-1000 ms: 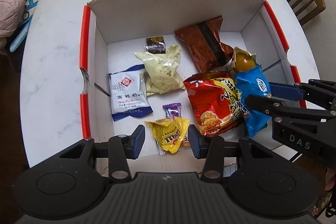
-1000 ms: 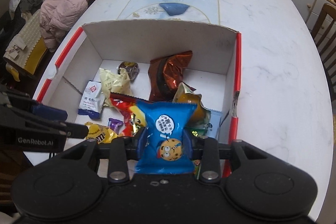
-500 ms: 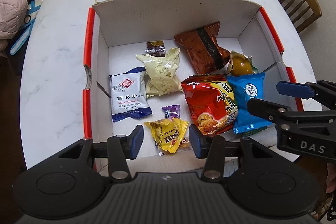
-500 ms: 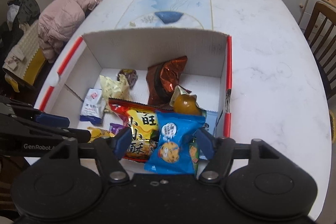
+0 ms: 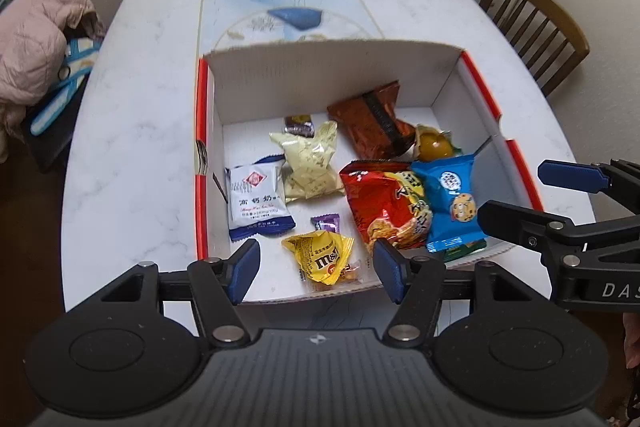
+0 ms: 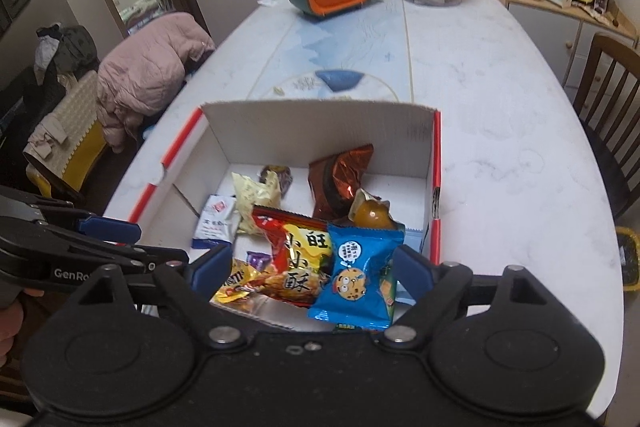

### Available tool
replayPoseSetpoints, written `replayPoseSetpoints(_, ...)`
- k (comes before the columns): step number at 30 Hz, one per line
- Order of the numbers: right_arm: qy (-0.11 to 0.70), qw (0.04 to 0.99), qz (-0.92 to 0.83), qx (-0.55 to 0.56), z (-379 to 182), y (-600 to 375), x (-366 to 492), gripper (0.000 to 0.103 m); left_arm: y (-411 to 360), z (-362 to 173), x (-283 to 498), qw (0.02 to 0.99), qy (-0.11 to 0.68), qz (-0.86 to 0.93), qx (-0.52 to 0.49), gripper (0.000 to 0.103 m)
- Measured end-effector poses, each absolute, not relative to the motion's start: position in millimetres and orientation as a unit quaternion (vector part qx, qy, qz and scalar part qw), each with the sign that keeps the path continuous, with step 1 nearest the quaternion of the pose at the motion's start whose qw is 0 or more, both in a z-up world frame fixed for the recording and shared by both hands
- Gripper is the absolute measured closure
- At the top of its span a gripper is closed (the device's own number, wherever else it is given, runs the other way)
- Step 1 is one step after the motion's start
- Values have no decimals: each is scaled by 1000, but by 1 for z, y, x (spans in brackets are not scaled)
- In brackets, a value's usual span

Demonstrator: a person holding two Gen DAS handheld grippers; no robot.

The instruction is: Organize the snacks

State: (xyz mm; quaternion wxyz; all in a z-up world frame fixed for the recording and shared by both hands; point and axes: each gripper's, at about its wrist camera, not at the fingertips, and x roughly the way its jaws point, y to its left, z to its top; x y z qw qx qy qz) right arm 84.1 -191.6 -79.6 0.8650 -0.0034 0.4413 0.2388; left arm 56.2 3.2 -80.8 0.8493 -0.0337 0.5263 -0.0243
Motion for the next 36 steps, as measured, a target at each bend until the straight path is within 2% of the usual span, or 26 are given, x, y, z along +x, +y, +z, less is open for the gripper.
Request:
replayPoseSetpoints(5, 416, 877, 238, 1, -67, -194, 69, 9, 0, -68, 42, 862, 504, -28, -31, 40)
replayPoseSetpoints(14, 379, 890, 254, 4, -42, -208, 55, 0, -3, -42, 23, 886, 462, -18, -46, 30)
replayPoseSetpoints(16, 374, 891, 258, 8, -37, -214, 53, 0, -4, -36, 20, 891, 451, -16, -55, 26)
replayPoseSetpoints(18, 370, 892, 258, 13, -33, -221, 52, 0, -7, -31, 15, 895, 440, -13, -65, 14)
replayPoseSetpoints(20, 367, 893, 260, 21, -31, -227, 49, 0, -10, -29, 10, 898, 433, -15, -71, 12)
replayPoseSetpoints(36, 344, 902, 258, 43, -21, -242, 18, 0, -35, -18, -26, 906, 415, 12, -77, 11)
